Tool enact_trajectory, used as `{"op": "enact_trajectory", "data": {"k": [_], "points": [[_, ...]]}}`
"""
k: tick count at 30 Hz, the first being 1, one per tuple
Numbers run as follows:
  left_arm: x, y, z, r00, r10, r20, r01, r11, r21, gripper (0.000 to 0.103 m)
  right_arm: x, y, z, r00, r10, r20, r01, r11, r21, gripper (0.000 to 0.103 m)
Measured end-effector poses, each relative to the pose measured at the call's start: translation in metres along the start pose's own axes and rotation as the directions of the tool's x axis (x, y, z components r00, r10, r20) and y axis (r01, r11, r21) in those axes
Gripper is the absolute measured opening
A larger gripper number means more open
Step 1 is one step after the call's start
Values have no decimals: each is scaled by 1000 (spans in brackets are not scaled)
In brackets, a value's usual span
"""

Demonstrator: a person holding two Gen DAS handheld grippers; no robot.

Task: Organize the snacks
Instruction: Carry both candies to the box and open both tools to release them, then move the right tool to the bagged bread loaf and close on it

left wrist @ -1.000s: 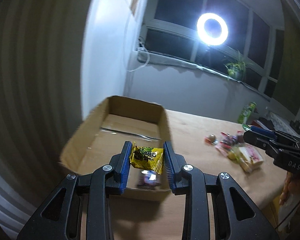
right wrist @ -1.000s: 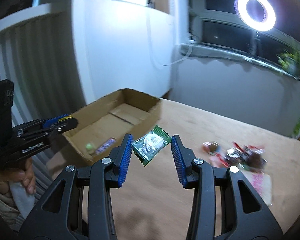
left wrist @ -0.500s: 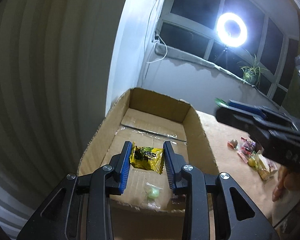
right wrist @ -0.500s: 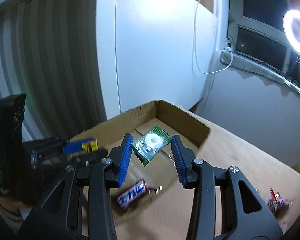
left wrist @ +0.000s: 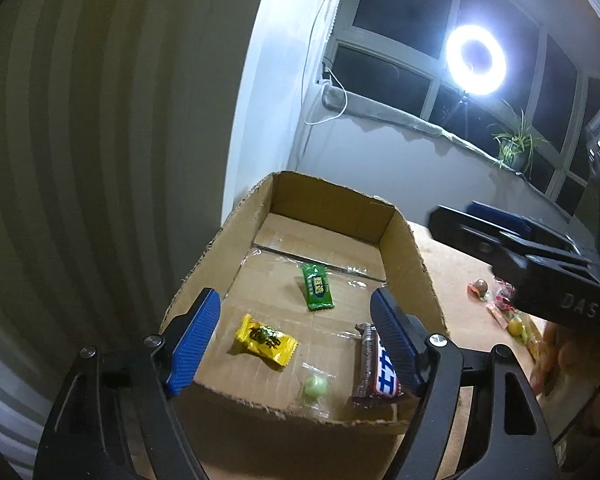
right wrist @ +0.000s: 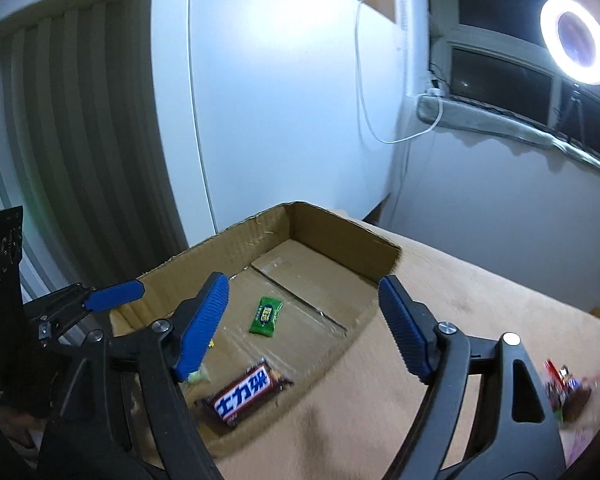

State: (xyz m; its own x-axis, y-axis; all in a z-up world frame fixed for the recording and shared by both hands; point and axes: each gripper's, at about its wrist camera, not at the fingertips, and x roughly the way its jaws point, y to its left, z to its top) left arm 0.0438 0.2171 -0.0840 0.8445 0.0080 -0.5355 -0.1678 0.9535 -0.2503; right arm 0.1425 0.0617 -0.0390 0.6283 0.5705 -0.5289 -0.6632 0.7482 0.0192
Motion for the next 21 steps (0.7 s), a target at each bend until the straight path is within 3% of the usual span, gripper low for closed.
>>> {"op": "enact_trajectory", "data": {"k": [2, 13, 21], "points": [[-7, 1, 0, 1000, 5, 8, -5, 1000, -8, 77, -10, 0, -3, 1000, 5, 7, -5, 1000, 11, 92], [-44, 2, 5, 999, 26, 45, -25, 999, -33, 78, -52, 19, -9, 999, -7, 44, 7, 1000, 14, 92], [-54, -14, 8, 998, 22, 61, -22, 1000, 2, 78, -72, 12, -22, 998, -22, 50, 19, 999, 47, 92]]}}
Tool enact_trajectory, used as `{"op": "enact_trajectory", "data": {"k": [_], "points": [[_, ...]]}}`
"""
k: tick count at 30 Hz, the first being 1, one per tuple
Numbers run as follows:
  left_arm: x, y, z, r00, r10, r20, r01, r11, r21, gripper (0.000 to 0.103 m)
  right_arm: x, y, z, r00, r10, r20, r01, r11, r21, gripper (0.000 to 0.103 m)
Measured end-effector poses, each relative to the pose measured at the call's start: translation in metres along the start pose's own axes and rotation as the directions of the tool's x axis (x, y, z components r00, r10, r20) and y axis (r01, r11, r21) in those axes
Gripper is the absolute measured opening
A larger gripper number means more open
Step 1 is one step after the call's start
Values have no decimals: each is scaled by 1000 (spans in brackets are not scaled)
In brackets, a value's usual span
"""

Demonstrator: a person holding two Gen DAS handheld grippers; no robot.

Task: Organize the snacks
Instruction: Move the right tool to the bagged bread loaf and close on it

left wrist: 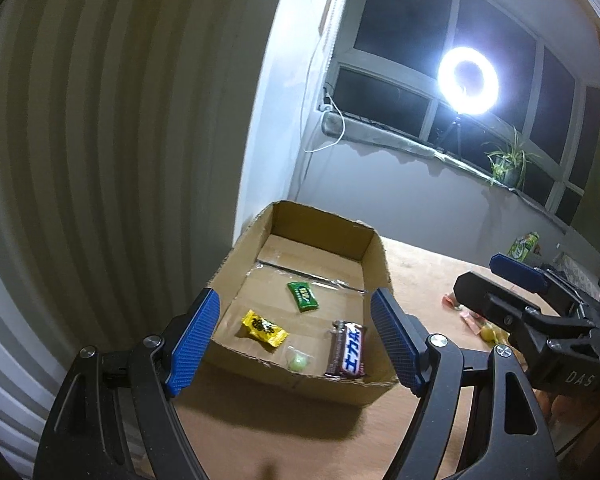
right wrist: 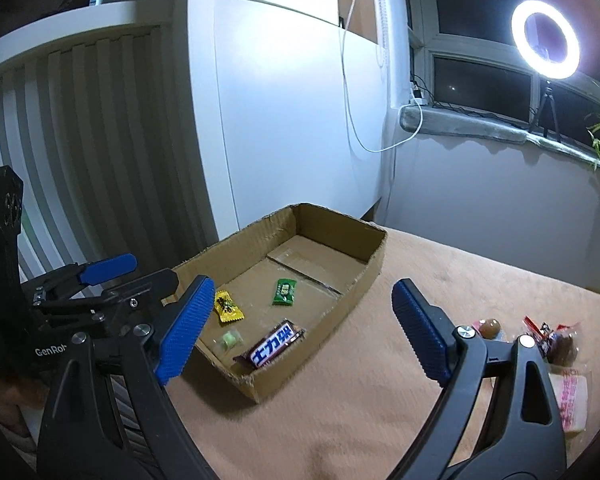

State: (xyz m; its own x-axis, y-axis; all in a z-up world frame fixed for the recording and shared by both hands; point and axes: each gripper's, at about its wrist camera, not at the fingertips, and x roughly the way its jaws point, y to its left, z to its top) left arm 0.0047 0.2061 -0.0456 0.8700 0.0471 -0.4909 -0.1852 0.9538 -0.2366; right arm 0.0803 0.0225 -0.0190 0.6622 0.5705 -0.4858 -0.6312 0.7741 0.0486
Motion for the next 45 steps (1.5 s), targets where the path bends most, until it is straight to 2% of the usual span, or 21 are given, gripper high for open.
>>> {"op": "enact_trajectory", "data": {"k": [7, 15, 24, 29, 37, 45], "points": [[-1, -26, -1, 1000, -24, -7, 24, 999, 49, 78, -17, -24, -13, 1000, -30, 3, 30, 998, 52, 92], [6, -70, -7, 997, -66, -39, 70, 990, 118, 78, -42, -71, -40, 995, -98, -7, 98, 985, 141, 92], [15, -132, -19, 985, -143, -98, 161, 963, 215, 78, -79, -128, -72, 982, -188, -11, 185, 952, 245, 92], [25, -169, -32, 971, -187, -152, 222, 938, 264, 78, -101, -166, -94, 967, -255, -27, 250, 916, 313, 92], [46, -230, -63, 931, -256, -261, 337, 879, 338, 79, -129, -220, -122, 941, -334, -58, 328, 852, 407, 92], [71, -273, -91, 898, -295, -328, 415, 814, 405, 79, -131, -264, -148, 936, -330, -123, 348, 809, 474, 93]]}}
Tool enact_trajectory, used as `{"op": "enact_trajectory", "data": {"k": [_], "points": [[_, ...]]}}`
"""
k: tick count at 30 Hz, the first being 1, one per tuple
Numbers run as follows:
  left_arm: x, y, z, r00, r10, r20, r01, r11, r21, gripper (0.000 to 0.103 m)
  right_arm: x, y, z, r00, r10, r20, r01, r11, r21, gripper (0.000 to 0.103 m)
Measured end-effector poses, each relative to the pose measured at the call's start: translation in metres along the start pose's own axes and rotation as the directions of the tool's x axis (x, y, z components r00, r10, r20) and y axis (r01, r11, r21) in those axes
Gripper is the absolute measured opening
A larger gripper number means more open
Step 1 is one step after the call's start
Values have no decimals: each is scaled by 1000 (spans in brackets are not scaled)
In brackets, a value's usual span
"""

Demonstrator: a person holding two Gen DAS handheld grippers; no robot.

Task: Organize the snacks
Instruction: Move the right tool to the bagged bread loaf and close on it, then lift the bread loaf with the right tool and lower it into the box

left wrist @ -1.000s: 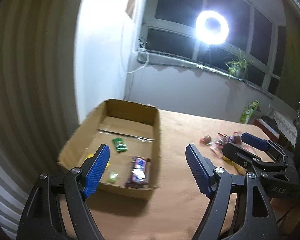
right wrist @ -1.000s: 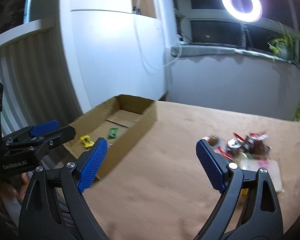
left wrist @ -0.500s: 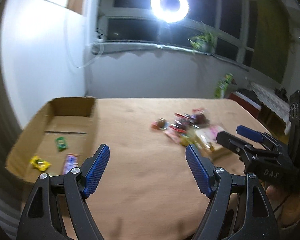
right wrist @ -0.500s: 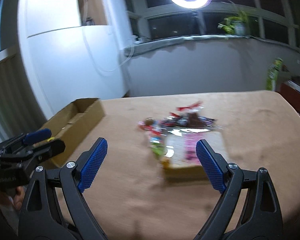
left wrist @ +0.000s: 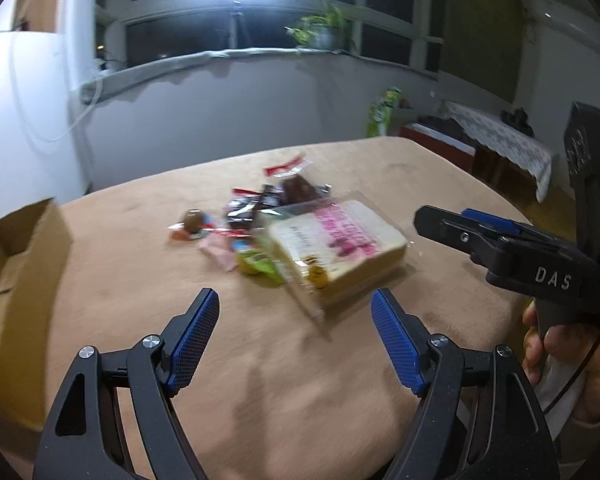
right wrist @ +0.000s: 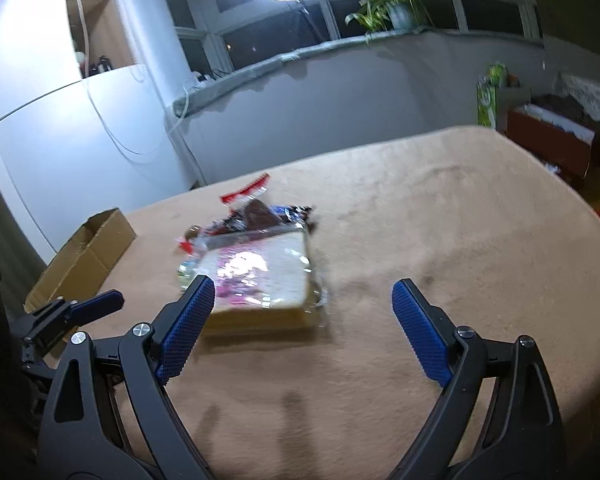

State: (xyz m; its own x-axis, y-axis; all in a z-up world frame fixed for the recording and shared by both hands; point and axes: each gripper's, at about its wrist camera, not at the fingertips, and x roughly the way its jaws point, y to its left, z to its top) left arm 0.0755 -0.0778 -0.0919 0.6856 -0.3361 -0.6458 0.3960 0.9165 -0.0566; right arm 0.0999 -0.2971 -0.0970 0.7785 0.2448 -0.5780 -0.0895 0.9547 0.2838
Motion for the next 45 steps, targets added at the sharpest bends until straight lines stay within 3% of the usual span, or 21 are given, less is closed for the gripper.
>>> {"op": "enact_trajectory", "data": {"k": [8, 10, 11, 12, 13, 14, 16, 18, 31, 45], "points": [[39, -8, 0, 996, -66, -67, 65, 998, -4, 78, 36, -6, 3, 996, 42, -76, -42, 999, -7, 93], [43, -9, 0, 995, -71, -72, 72, 997, 1, 70, 46, -3, 3, 994, 47, -98, -48, 999, -13, 93], [47, -10, -1, 994, -75, -83, 76, 997, 6, 58, 50, -2, 2, 993, 57, -106, -58, 998, -15, 93], [50, -11, -2, 993, -71, -94, 72, 997, 11, 52, 55, -1, 1, 991, 66, -118, -68, 997, -19, 93], [52, -10, -4, 994, -63, -94, 65, 998, 16, 51, 59, 0, -1, 989, 71, -129, -74, 997, -22, 92], [53, -11, -5, 994, -61, -88, 63, 998, 20, 50, 62, -1, -3, 987, 87, -132, -90, 996, -18, 88], [52, -13, -6, 995, -59, -85, 62, 998, 30, 47, 63, -1, -3, 981, 147, -126, -149, 989, -8, 66], [52, -13, -6, 995, -56, -83, 59, 998, 32, 43, 64, -1, -3, 979, 162, -127, -163, 987, 1, 64], [45, -14, -6, 995, -67, -69, 70, 997, 37, 41, 44, 9, -9, 986, 136, -100, -137, 991, -4, 61], [-19, -4, 0, 997, -71, 42, 70, 997, 12, 41, -16, 61, 9, 990, 138, -29, -141, 983, -115, 61]]}}
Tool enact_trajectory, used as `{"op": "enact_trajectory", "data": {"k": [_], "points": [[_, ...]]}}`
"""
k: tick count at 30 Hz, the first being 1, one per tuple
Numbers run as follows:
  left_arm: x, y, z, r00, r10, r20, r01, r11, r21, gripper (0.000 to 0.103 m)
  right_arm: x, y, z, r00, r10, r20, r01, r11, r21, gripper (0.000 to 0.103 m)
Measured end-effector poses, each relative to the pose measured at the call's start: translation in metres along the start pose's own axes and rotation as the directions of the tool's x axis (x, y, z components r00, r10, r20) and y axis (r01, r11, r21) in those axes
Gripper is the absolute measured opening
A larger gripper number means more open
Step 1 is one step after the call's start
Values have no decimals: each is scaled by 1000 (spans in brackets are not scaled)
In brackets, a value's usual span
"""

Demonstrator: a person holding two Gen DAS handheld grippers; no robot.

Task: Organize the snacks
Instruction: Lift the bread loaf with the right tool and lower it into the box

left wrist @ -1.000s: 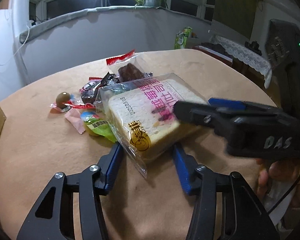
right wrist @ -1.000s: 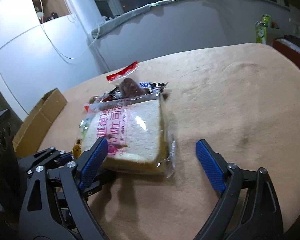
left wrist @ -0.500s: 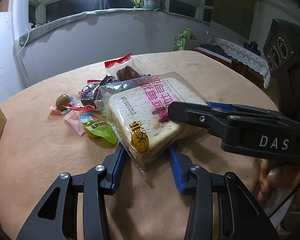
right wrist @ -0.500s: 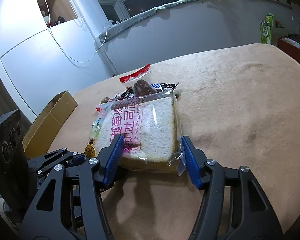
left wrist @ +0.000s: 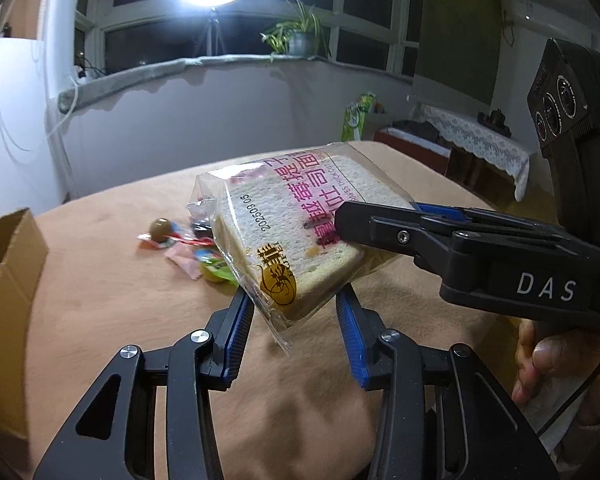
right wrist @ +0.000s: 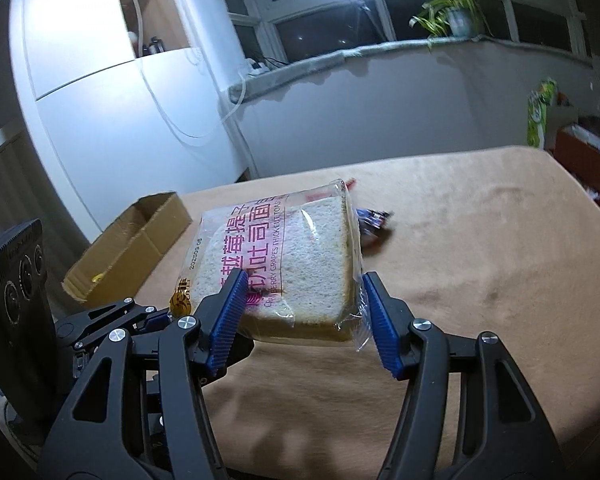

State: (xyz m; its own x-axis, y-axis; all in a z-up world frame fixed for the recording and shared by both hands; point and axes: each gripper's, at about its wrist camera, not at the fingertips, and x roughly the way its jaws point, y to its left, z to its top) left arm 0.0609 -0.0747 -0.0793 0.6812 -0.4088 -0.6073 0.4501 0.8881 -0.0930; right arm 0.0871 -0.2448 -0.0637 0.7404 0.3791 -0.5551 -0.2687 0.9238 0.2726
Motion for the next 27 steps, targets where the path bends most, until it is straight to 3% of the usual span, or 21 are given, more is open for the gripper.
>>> {"op": "enact_trajectory", "data": {"k": [9, 17, 27], "points": [[-41, 36, -6, 996, 65, 59, -61, 996, -72, 41, 8, 71, 13, 999, 50, -7, -50, 993, -111, 61], [-76, 89, -25, 986, 140, 91, -124, 978, -165, 41, 44, 147, 20, 992, 112, -54, -122, 968, -218, 61], [-115, 170, -58, 959, 268, 92, -226, 919, -324, 41, 106, 251, 18, 968, 207, -143, -245, 907, -343, 61]]}}
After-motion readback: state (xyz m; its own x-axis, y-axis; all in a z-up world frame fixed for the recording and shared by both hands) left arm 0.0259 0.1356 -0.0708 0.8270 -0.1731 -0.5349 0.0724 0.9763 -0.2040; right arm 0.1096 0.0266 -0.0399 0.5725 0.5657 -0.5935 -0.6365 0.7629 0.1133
